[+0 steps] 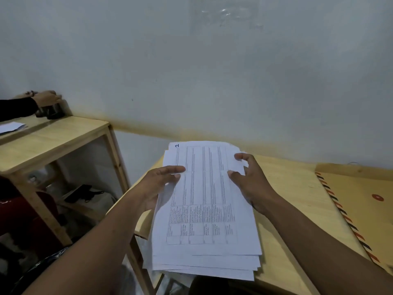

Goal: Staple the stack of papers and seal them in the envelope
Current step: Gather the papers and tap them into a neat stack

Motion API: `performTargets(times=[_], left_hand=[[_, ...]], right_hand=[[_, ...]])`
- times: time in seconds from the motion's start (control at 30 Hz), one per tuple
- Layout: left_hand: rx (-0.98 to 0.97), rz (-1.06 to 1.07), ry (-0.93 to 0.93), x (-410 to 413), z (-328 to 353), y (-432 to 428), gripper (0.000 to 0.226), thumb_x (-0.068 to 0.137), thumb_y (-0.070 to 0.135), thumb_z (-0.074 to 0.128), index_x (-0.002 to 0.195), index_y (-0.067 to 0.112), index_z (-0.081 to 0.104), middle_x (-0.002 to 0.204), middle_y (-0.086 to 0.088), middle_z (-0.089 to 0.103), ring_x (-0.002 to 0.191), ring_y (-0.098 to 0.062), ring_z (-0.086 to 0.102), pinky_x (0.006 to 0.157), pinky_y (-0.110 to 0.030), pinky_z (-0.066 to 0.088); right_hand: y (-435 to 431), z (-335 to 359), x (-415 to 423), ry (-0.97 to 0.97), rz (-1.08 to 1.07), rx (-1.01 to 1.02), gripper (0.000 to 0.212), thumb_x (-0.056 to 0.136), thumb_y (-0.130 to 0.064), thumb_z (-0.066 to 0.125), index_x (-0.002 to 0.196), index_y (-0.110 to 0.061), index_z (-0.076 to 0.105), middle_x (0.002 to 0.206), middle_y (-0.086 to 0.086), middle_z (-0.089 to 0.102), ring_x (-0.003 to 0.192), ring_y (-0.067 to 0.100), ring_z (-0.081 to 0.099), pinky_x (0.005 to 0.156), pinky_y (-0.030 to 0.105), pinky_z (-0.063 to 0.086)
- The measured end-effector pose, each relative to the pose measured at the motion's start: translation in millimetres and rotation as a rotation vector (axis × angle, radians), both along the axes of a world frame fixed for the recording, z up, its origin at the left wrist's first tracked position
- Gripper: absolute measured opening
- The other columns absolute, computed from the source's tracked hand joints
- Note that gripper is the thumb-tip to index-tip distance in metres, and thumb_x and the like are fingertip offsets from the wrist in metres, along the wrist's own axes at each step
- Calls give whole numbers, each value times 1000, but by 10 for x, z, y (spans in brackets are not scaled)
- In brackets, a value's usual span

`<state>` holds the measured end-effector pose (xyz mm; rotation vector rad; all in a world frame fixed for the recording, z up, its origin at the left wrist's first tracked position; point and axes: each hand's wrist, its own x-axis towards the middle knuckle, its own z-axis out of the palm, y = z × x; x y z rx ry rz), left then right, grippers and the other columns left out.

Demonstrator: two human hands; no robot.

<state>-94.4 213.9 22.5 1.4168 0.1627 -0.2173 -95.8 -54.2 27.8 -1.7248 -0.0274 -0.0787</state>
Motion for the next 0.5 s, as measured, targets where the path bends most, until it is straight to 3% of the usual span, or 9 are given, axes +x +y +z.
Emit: performTargets(times=[0.1, 0.13, 0.2, 0.27, 0.4, 0.47, 0.5], left_hand=[[234, 20, -69, 78, -70, 141, 22, 92, 5, 66, 99, 20, 82, 118, -5, 74, 118, -30, 65, 109, -48, 46], [266, 40, -80, 101, -85, 200, 24, 93, 5, 65, 98, 21, 82, 119, -3, 74, 118, -28, 65, 110, -48, 45], [272, 84, -76, 119, -85, 291, 27, 94, 4, 63, 98, 23, 82, 119, -2, 74, 116, -26, 66, 108, -46, 47], [329, 103, -85, 127, -62, 341, 30, 95, 3, 62, 100, 26, 81, 122, 3, 72, 120, -22, 63, 110, -42, 45], [363, 123, -103, 154, -14, 336, 32, 95, -1, 60, 106, 22, 80, 116, 7, 69, 123, -18, 57, 114, -38, 40], [363, 113, -112, 144, 11, 298, 32, 95, -2, 60, 105, 21, 80, 111, 10, 70, 122, -17, 58, 113, -36, 41], [359, 104, -117, 139, 21, 276, 32, 94, -2, 60, 104, 22, 80, 112, 10, 71, 122, -16, 59, 112, -35, 41]], right_hand=[[10, -201, -45, -4, -77, -210, 37, 99, -23, 53, 133, -30, 41, 126, -1, 58, 96, 14, 62, 62, 24, 52], [1, -279, -57, -12, -83, -289, 37, 100, -20, 49, 135, -29, 42, 130, -2, 57, 97, 14, 61, 61, 23, 50], [-38, -401, -52, -9, -59, -523, 40, 97, -22, 42, 136, -30, 44, 137, -4, 57, 103, 19, 62, 76, 33, 52], [-71, -419, -35, 16, -3, -804, 46, 95, -28, 39, 142, -31, 42, 142, -8, 55, 119, 21, 58, 88, 34, 46], [-212, -363, -39, 28, 16, -884, 52, 96, -33, 37, 148, -30, 38, 139, -8, 54, 128, 19, 50, 91, 34, 42], [-351, -357, -44, 30, 8, -930, 44, 96, -42, 36, 136, -33, 51, 123, -7, 57, 120, 24, 53, 93, 39, 46], [-422, -364, -49, 37, 10, -966, 35, 96, -47, 34, 115, -36, 61, 109, -7, 57, 113, 26, 55, 91, 41, 48]])
